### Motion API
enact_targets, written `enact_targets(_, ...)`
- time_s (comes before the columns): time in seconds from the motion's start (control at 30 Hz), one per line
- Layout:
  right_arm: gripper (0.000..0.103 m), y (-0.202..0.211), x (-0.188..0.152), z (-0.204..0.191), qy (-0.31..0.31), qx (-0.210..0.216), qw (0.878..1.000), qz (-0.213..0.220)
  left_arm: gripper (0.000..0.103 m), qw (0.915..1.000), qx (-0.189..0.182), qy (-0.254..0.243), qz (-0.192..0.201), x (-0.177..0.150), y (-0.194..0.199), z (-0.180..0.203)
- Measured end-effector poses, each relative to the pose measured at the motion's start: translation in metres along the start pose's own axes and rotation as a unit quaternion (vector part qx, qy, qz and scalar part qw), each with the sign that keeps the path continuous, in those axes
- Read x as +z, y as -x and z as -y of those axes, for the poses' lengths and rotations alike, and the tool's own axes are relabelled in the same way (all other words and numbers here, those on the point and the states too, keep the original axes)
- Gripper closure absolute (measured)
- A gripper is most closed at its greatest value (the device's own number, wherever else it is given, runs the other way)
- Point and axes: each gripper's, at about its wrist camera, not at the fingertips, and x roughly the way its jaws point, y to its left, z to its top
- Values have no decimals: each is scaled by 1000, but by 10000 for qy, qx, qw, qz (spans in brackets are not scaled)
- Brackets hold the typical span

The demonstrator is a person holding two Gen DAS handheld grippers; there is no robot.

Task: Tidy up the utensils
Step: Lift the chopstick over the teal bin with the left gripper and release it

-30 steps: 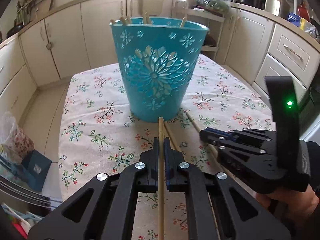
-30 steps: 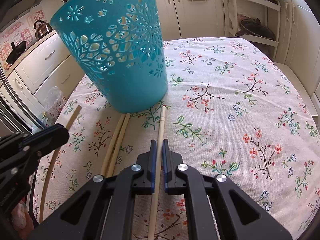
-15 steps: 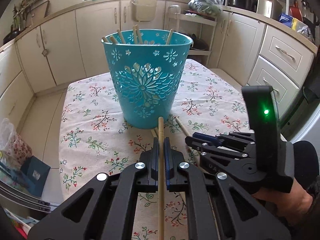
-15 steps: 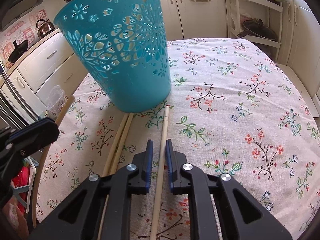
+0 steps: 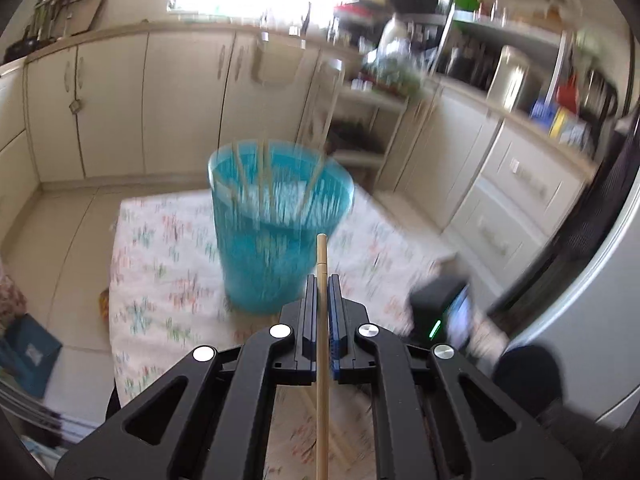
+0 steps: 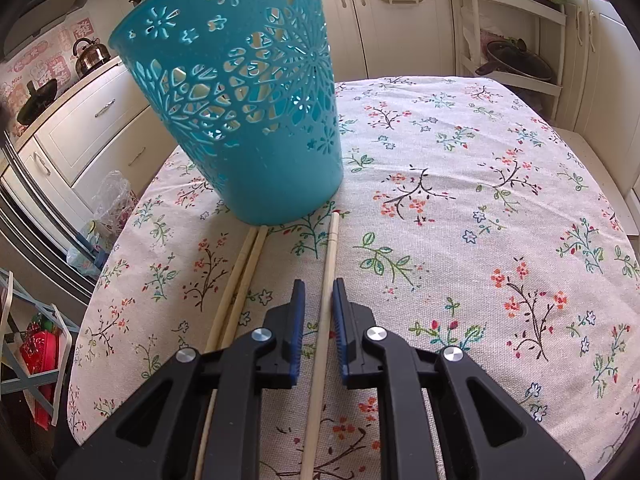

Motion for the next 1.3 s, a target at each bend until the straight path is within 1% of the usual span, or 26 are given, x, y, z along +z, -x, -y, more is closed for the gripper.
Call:
enact_targets(0.03, 88, 0, 0, 0, 6, -4, 10000, 0, 98, 9999, -39, 34, 126, 8, 5, 0)
enact_targets(0.1, 87, 0, 0, -2, 21, -8, 10000, 1, 98, 9985, -122, 101, 522, 32, 16, 0)
enact_targets(0.2, 86, 0, -1, -4, 42, -10, 10000, 2, 98, 9946, -94, 109, 1027, 62, 19, 3)
enact_targets(0.33, 83, 0, 0, -6, 64, 9, 10000, 3, 98, 9874, -31, 222, 1569, 101, 7, 6)
enact_targets(0.43, 83, 0, 0, -6, 47, 33, 10000, 3, 98, 9815, 6, 302, 1889, 123, -7, 7)
enact_targets(0.5, 83, 0, 0, -4, 34, 55, 10000, 2, 98, 9789, 109, 321, 2016, 133, -20, 5)
enact_targets(0.53, 82, 0, 0, -4, 22, 70, 10000, 2, 98, 9784, 128, 366, 2030, 137, -26, 3)
enact_targets(0.6, 82, 0, 0, -3, -3, 94, 10000, 3, 98, 9759, 325, 453, 2110, 142, -45, -4)
enact_targets(0.77, 82, 0, 0, -1, -53, 153, 9999, 2, 98, 9713, 641, 815, 2140, 135, -77, -24)
enact_targets(0.87, 82, 1, 1, 1, -77, 184, 9998, 0, 98, 9699, 767, 870, 2140, 129, -85, -30)
enact_targets(0.97, 82, 1, 2, 4, -91, 215, 9997, -3, 98, 9703, 844, 845, 2104, 122, -90, -34)
enact_targets(1.03, 81, 0, 2, 5, -94, 226, 9997, -8, 98, 9707, 825, 828, 2101, 118, -90, -35)
enact_targets(1.1, 81, 1, 2, 5, -85, 232, 9997, -6, 98, 9691, 956, 667, 2172, 115, -87, -31)
enact_targets(1.3, 79, 1, 2, 4, -37, 242, 9997, -10, 98, 9775, 950, 349, 1849, 110, -94, -24)
